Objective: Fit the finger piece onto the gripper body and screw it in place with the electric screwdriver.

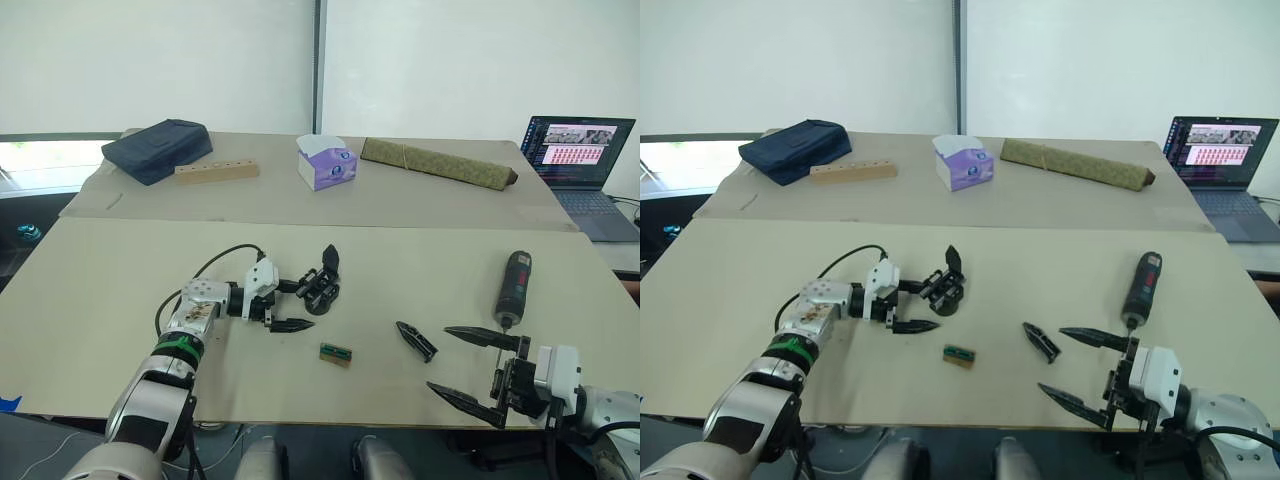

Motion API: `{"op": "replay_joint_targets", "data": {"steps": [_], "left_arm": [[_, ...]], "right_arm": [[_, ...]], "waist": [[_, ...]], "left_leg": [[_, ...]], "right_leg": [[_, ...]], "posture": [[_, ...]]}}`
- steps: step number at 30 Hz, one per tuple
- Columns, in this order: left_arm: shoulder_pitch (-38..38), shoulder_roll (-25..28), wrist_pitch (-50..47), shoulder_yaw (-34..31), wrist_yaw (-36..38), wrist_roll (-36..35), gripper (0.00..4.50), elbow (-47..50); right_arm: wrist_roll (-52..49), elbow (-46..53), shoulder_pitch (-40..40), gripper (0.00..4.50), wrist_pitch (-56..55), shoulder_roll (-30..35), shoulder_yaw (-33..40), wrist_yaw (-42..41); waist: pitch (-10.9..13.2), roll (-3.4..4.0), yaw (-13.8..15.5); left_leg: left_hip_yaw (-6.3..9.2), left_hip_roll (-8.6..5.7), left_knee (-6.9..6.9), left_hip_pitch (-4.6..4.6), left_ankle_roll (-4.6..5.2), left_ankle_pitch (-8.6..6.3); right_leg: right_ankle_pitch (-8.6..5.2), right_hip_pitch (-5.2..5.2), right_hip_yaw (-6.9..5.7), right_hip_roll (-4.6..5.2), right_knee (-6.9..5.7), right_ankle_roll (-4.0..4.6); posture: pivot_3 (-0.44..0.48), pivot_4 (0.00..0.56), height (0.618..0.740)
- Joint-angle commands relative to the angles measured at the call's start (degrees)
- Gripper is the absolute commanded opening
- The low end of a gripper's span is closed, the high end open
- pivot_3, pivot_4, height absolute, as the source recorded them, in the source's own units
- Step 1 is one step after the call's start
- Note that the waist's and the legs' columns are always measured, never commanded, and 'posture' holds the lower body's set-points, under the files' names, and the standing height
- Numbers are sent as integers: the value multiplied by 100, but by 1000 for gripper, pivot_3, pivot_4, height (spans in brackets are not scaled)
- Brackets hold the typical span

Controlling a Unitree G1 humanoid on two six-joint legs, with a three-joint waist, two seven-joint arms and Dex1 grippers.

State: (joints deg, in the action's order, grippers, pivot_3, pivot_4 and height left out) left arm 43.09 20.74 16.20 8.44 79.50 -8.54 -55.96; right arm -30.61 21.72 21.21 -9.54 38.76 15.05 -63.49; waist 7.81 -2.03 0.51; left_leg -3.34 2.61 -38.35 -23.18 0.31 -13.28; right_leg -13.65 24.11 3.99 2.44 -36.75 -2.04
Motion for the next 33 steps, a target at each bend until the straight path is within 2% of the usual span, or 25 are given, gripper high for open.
{"op": "replay_joint_targets", "data": {"steps": [1, 9, 12, 15, 17, 20, 27, 30, 33], "left_arm": [[281, -199, 298, -69, 54, 105, 4488, -400], [613, -510, 591, -115, -73, 342, 4488, -949], [599, -445, 703, -152, -98, 420, 3705, -1046], [505, -357, 801, -269, -35, 362, 2401, -990], [374, -344, 945, -366, -6, 255, 2376, -794], [44, -451, 842, -473, -278, 123, 2376, -71], [-1455, -559, -1372, -222, -1919, 344, 2376, 3262], [-1829, -613, -1969, -76, -2383, 444, 2376, 4066], [-2002, -637, -2269, 46, -2711, 516, 2376, 4373]], "right_arm": [[-158, 283, 129, 4500, 23, 28, 262, 59], [-103, 491, 380, 4500, 24, -47, 259, 178], [-105, 510, 425, 4500, 24, -34, 288, 205], [-101, 507, 461, 4500, 6, -27, 311, 212], [-91, 503, 480, 4500, -11, -38, 314, 223], [-59, 491, 500, 4500, -42, -67, 290, 254], [41, 460, 495, 4500, -91, -169, 193, 314], [82, 444, 444, 4500, -83, -208, 113, 321], [104, 411, 360, 4500, -60, -220, 65, 308]], "waist": [[0, -1, 0], [0, -1, 13], [0, -1, 6], [0, -1, -21], [0, -1, -45], [0, 0, -73], [0, 1, -51], [0, 2, -32], [-1, 3, -26]], "left_leg": [[0, 0, 0, 0, 0, 0], [2, -2, -5, -2, 0, 0], [4, -2, -5, -3, 0, 0], [4, 0, -5, -2, 0, 0], [4, 0, -5, -1, 0, 0], [4, 2, -3, -1, 0, 0], [3, 4, -4, -3, 0, -1], [4, 5, -4, -1, 0, -1], [3, 4, -5, 3, 0, -1]], "right_leg": [[0, -1, 0, 0, 0, 0], [0, -2, -1, 1, 0, -4], [0, -2, -2, 1, 0, -5], [0, 0, -2, -1, -2, -4], [0, 0, -2, -1, -3, -4], [0, 1, -1, -1, -3, -4], [0, 2, -1, 3, -4, -6], [-1, 1, 0, 3, -5, -7], [-1, -1, 0, 2, -8, -6]], "posture": [[0, 150, 740], [0, 150, 740], [0, 150, 740], [0, 150, 740], [0, 150, 740], [0, 150, 740], [0, 150, 740], [0, 150, 740], [0, 150, 740]]}}
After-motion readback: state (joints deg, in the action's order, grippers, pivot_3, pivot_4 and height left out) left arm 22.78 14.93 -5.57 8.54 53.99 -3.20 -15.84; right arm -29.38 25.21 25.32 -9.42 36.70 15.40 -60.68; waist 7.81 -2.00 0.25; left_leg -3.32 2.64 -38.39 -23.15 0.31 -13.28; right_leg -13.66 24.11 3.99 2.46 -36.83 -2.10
